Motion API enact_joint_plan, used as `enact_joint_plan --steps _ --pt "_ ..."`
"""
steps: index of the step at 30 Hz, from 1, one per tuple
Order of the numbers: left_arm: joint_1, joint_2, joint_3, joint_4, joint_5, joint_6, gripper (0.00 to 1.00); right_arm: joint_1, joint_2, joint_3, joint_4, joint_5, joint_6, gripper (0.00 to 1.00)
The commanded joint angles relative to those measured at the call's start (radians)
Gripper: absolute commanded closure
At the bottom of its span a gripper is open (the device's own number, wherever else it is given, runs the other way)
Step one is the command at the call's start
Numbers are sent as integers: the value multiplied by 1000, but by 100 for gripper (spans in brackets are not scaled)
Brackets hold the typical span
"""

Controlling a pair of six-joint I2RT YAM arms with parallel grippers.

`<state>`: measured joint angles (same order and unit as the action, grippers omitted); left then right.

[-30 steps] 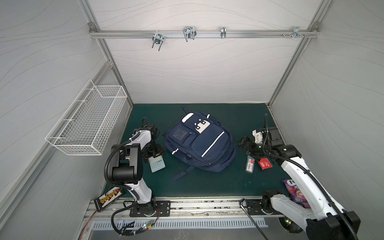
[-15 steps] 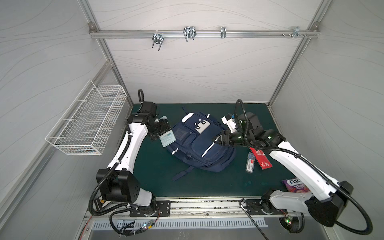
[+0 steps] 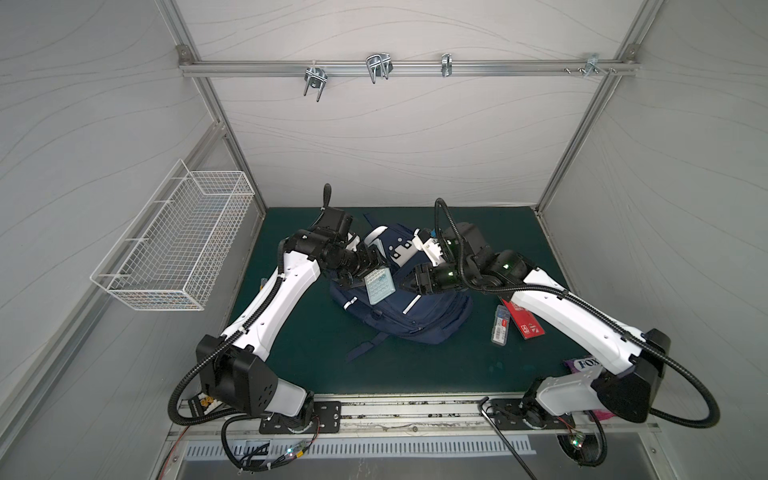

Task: Pack the student bag
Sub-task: 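Carry the calculator toward the backpack with the left gripper while the right reaches for it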

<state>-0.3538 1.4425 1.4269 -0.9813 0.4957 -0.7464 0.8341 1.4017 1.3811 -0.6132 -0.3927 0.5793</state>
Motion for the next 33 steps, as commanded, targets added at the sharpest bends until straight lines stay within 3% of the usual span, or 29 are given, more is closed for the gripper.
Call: enact_joint_plan --steps 1,7,16,26,33 --pt "-23 -27 -5 62 29 -42 57 7 26 24 20 -4 40 48" --pt "-44 -27 -10 87 33 -60 57 11 76 42 4 4 56 58" --pt "-71 -31 -30 114 26 -79 57 11 111 65 18 -15 74 61" --pt "-82 -45 -69 190 46 -130 57 11 125 55 29 -4 98 76" --pt "-85 -44 -80 215 55 -146 57 10 126 39 36 -2 112 75"
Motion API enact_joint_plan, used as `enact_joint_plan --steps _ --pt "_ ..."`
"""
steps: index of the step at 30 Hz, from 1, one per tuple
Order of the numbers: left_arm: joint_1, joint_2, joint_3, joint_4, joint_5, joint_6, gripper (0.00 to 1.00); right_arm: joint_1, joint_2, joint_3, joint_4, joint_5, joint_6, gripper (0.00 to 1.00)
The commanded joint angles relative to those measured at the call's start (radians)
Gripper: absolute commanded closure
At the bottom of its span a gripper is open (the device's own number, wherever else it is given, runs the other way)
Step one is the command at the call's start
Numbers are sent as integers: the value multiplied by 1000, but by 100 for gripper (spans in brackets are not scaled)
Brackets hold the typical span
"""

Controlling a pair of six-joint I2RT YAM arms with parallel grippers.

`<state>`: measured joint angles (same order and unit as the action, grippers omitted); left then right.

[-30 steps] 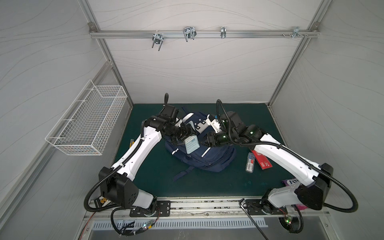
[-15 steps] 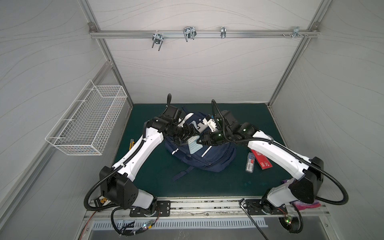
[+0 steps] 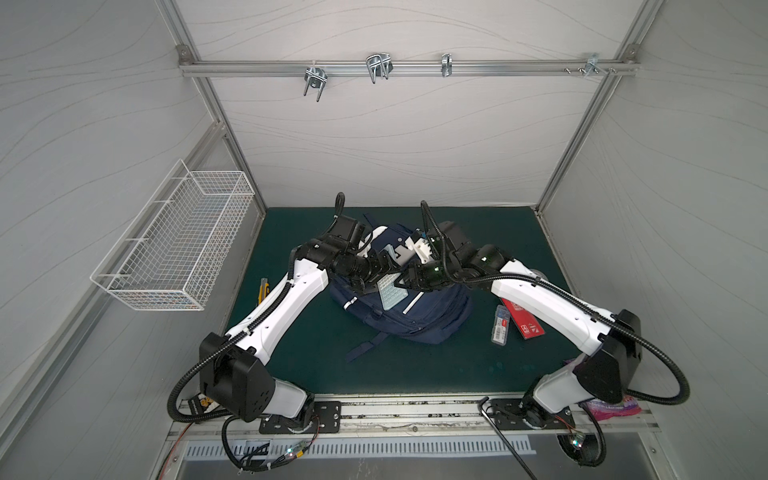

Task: Pack the student bag
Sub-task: 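Carry the calculator toward the backpack with the left gripper while the right reaches for it, then grasp the calculator with the right gripper while the left gripper releases it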

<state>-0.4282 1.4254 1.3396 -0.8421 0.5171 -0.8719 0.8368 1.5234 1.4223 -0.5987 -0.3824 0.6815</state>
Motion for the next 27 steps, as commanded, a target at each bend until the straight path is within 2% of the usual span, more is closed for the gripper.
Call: enact_joint_plan --steps 1,9,13,16,18,21,23,24,25,27 --pt "-11 -28 6 79 35 -22 57 7 6 -4 23 -13 12 74" --pt "-12 -33 -7 92 38 -30 57 5 16 -6 34 -27 24 74" --pt "-12 -37 -19 104 39 -35 56 5 12 -12 37 -24 26 80" --pt "-12 -36 -19 106 37 -34 52 5 3 -23 43 -18 29 87" --pt "-11 -37 -20 108 32 -32 47 4 -2 -25 43 -15 30 90" --pt "-12 -42 -22 114 21 -29 32 2 -9 -26 37 -11 28 95" --pt "-12 -45 -11 105 4 -15 19 1 -17 -33 34 -4 29 98" --pt "-11 -46 -3 97 -8 -3 4 -3 -23 -37 33 0 28 99" --pt "-11 -48 8 90 -19 9 1 -4 -30 -40 30 6 28 100" --pt "-12 -47 33 73 -35 34 1 -9 -43 -49 27 11 28 100"
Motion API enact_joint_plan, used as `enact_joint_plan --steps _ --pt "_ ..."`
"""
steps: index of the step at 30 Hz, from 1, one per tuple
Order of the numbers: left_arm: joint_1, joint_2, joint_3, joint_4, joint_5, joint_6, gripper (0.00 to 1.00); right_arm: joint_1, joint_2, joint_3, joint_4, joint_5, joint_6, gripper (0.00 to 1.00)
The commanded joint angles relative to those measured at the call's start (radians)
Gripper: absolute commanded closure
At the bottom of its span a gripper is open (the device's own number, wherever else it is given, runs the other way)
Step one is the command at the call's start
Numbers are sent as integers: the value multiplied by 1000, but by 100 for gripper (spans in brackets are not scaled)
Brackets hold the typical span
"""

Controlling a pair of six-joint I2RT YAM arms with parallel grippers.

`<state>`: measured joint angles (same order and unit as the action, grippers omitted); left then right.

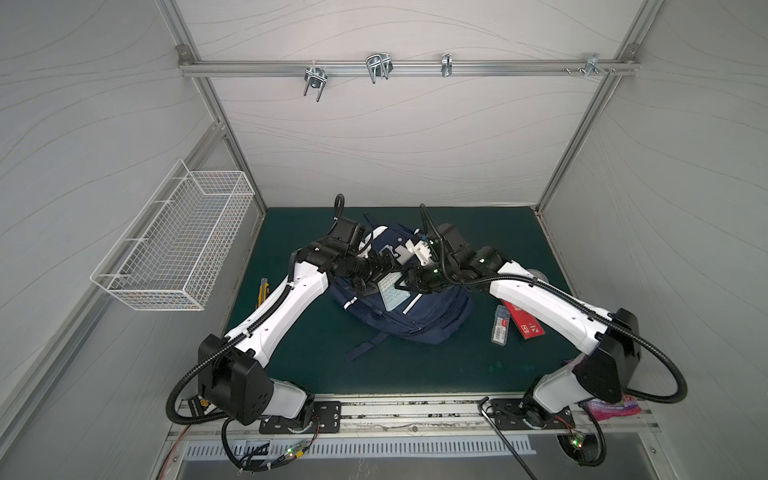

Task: Pack the student bag
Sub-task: 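Grasp the calculator with the right gripper while the left gripper releases it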

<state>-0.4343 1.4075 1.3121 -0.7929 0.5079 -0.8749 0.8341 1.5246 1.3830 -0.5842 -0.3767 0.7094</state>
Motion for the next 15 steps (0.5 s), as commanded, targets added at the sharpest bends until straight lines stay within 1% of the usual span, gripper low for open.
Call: enact_joint_plan --steps 1,8,10,13,15 --pt "-6 -28 72 13 -35 48 1 -9 -50 -14 9 9 1 100" --pt "-4 -38 137 -25 -89 100 1 -45 -103 -58 -14 31 3 100" --pt "-6 -47 152 -35 -122 116 1 -66 -124 -71 -29 38 0 100" --pt "-6 -63 162 -58 -190 144 1 -114 -179 -97 -59 58 -8 100" --pt "-6 -71 154 -63 -217 167 1 -162 -226 -123 -80 60 -11 100"
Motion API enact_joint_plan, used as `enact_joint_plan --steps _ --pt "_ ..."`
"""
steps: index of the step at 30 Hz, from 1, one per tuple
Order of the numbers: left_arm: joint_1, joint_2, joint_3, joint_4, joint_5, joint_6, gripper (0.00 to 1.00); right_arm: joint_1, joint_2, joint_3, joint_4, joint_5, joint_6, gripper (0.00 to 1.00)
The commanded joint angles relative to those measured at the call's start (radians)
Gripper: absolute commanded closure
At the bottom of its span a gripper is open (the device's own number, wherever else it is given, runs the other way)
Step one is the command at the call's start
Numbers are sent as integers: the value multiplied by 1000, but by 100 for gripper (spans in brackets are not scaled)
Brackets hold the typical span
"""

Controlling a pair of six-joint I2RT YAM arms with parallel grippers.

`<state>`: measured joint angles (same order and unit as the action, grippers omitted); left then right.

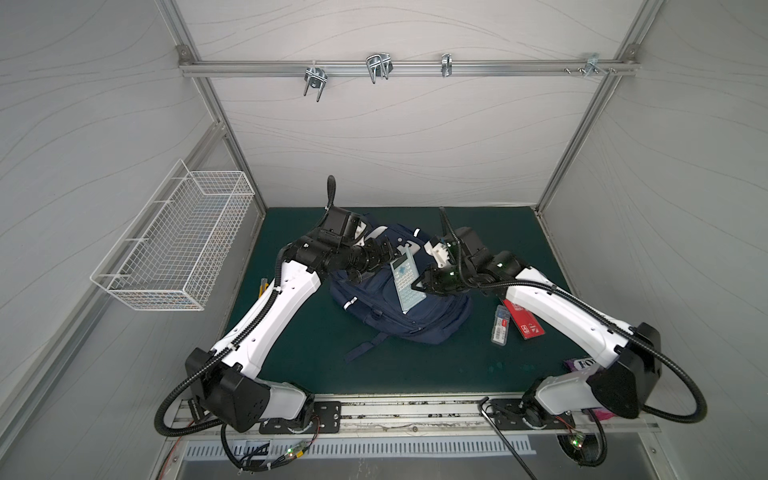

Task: Pack the student bag
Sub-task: 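Grasp the calculator with the right gripper while the left gripper releases it, then grasp the backpack's top opening with the left gripper while the right holds the calculator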

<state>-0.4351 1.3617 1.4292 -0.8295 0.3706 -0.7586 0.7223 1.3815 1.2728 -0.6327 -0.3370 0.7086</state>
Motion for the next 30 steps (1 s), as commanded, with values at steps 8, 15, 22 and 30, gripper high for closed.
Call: enact_joint_plan --steps 8,15,22,30 --pt "-124 48 -6 -59 -213 196 9 -326 -283 -103 -161 -26 -55 100" --pt "-356 289 148 -123 -397 331 13 -574 -412 -131 -318 -97 -130 100" --pt "-513 603 436 -207 -673 436 17 -683 -482 -175 -385 -154 -146 100" --pt "-522 837 618 -234 -659 484 22 -710 -530 -189 -435 -158 -159 100"
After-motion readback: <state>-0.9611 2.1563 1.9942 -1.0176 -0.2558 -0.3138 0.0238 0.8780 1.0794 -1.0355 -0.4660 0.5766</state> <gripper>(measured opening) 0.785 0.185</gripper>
